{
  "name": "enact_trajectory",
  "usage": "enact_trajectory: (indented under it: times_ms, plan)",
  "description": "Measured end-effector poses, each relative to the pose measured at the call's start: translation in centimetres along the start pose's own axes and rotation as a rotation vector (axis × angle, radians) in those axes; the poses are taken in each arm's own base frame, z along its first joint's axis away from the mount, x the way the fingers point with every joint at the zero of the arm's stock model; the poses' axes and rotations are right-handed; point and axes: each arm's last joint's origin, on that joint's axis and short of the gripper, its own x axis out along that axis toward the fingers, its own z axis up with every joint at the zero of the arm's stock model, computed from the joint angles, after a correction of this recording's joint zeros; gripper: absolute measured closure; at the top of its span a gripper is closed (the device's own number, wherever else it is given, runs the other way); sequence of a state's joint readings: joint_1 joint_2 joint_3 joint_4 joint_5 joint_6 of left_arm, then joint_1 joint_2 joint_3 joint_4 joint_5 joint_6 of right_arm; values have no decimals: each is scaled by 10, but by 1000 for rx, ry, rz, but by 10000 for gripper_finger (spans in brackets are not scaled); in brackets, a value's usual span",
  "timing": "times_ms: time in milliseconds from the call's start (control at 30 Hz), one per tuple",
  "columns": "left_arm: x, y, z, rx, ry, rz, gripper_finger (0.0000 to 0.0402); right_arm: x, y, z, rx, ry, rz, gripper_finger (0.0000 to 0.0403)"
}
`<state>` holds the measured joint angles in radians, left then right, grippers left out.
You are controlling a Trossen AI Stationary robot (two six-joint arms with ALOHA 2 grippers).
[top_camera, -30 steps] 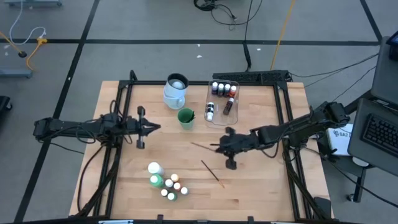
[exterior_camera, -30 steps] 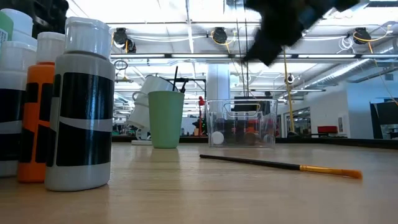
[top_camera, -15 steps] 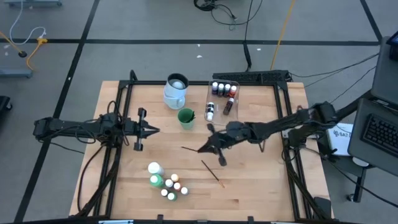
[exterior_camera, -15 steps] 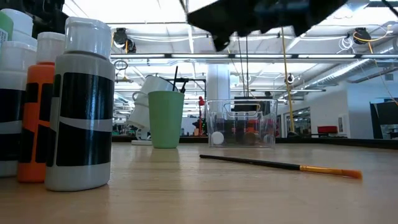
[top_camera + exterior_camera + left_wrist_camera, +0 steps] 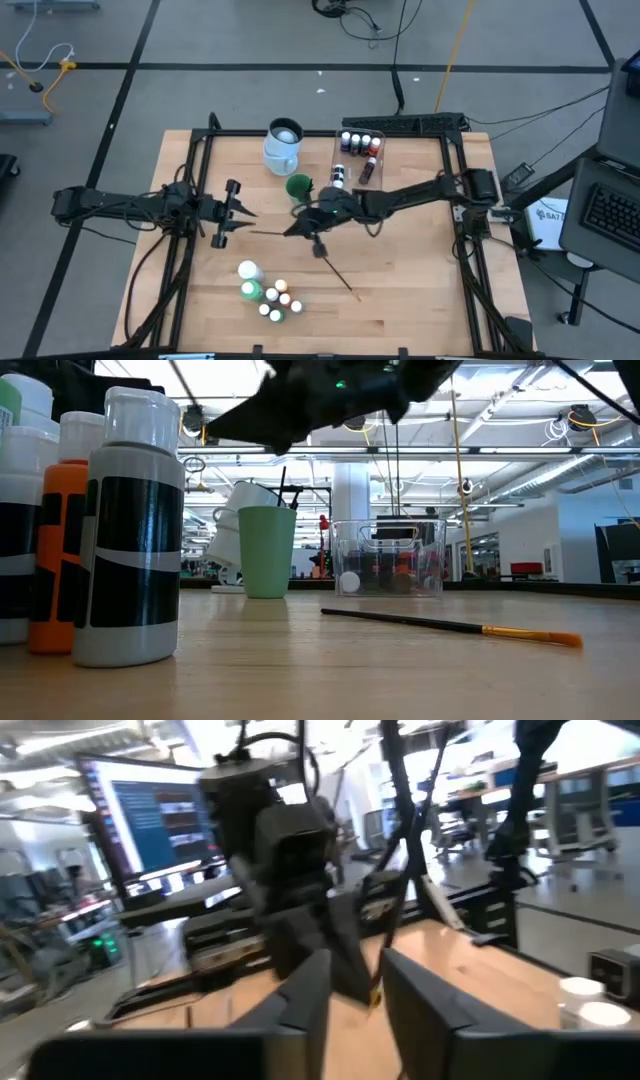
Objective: Pick & Place Paint Supplies
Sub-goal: Put the gold paintbrush into the green cup
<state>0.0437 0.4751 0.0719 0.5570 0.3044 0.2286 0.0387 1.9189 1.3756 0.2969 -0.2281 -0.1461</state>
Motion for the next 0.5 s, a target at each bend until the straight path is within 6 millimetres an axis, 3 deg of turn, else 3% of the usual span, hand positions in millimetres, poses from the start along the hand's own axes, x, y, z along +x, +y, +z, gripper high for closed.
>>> enact_trajectory:
  times_ms: [100,300,500]
  plan:
    - [0,-1,1,-11,-16,-18,243,8,-5,1,-34,2,-28,403]
    - [2,-6,5,22,-58,-58,137,6,-18,3,-49,-21,-81,403]
    - [2,-9,16,25,-161,-70,98,6,-17,0,-41,9,-74,403]
